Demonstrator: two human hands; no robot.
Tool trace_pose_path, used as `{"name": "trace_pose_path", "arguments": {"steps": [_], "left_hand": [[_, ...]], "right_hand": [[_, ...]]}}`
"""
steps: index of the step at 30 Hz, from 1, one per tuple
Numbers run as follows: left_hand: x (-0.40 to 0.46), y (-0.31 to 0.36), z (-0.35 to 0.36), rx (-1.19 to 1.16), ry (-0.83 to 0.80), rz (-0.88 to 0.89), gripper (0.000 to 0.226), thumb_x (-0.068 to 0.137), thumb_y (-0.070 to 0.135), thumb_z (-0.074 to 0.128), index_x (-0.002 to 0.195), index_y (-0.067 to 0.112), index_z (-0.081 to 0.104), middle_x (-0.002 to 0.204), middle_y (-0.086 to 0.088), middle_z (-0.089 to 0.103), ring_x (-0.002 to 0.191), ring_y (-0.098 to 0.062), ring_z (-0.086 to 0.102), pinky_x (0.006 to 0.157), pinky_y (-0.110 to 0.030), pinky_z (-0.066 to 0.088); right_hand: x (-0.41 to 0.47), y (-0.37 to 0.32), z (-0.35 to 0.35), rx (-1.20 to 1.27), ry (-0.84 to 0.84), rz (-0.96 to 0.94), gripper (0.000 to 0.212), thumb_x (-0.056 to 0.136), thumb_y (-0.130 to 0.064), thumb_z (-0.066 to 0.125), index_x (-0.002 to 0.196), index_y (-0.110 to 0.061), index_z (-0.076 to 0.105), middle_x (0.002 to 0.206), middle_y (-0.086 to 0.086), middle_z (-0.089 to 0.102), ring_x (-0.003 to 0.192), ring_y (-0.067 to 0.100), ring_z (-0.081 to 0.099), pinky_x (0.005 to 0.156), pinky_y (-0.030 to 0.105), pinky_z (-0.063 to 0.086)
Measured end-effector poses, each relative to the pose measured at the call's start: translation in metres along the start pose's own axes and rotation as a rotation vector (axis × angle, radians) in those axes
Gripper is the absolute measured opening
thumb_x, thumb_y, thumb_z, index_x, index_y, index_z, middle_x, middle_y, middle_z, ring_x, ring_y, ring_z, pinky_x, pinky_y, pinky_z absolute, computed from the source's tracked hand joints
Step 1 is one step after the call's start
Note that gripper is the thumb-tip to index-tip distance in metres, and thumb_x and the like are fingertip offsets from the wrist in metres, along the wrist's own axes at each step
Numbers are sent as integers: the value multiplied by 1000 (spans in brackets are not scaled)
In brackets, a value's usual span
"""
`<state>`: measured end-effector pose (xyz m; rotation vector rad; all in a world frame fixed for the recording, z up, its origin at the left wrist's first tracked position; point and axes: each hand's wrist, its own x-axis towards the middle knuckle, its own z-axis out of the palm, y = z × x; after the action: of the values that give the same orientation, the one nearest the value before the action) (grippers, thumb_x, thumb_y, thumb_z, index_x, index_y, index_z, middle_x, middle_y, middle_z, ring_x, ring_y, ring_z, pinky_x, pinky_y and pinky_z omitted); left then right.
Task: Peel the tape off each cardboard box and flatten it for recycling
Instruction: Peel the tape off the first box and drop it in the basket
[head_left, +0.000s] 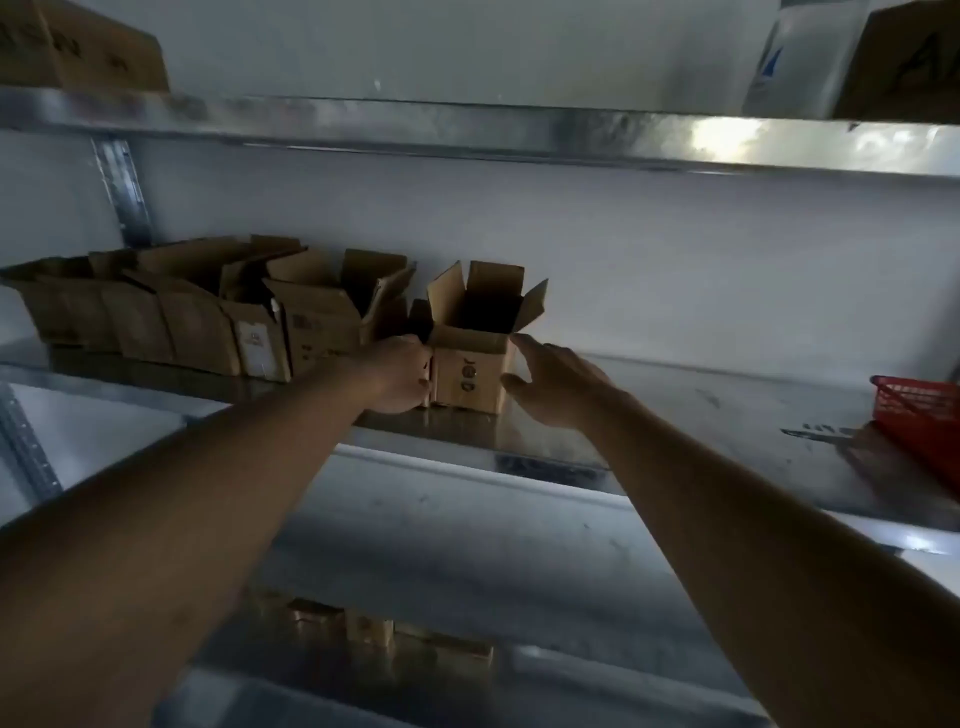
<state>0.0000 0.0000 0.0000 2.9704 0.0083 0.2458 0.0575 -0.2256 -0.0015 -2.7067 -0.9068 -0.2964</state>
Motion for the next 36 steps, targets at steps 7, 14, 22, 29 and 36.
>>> {"name": "trace_pose_path", "arguments": {"steps": [7, 14, 22, 29, 36], "left_hand": [[38, -29, 8, 83, 52, 92, 29, 102, 25, 56, 126, 15, 69, 129, 3, 55, 107, -17, 57, 93, -41, 53], [55, -55, 15, 73, 158, 185, 27, 99, 17, 57, 121, 14, 73, 127, 3, 61, 104, -12, 59, 82, -28, 50], [73, -29, -1, 54, 215, 159, 32, 103, 29, 53, 128, 16, 67, 130, 3, 57, 111, -17, 59, 90, -40, 54], [93, 15, 13, 61, 47, 172, 50, 99, 34, 60, 146, 17, 52, 141, -4, 51, 121, -26, 54, 89, -39, 51], [115, 64, 32, 87, -42, 270, 72, 100, 42, 61, 161, 16, 32, 158, -9, 39, 139, -29, 46, 108, -45, 46]], "right_hand": [[61, 9, 27, -11, -43, 80, 81, 100, -38, 63, 164, -27, 15, 146, 10, 56, 126, 30, 59, 85, 37, 51], [88, 12, 49, 127, 179, 189, 24, 99, -30, 64, 117, -23, 49, 101, 3, 62, 82, 22, 56, 69, 34, 44], [75, 30, 34, 132, 361, 216, 12, 102, -1, 52, 105, -10, 60, 91, 6, 58, 74, 20, 52, 59, 26, 37], [38, 55, 21, 155, 413, 273, 24, 96, 6, 54, 108, -11, 67, 92, 6, 63, 68, 15, 45, 50, 18, 26], [-4, 98, 4, 142, 475, 354, 30, 93, 9, 57, 111, -10, 70, 98, 11, 69, 71, 14, 45, 49, 10, 24]]}}
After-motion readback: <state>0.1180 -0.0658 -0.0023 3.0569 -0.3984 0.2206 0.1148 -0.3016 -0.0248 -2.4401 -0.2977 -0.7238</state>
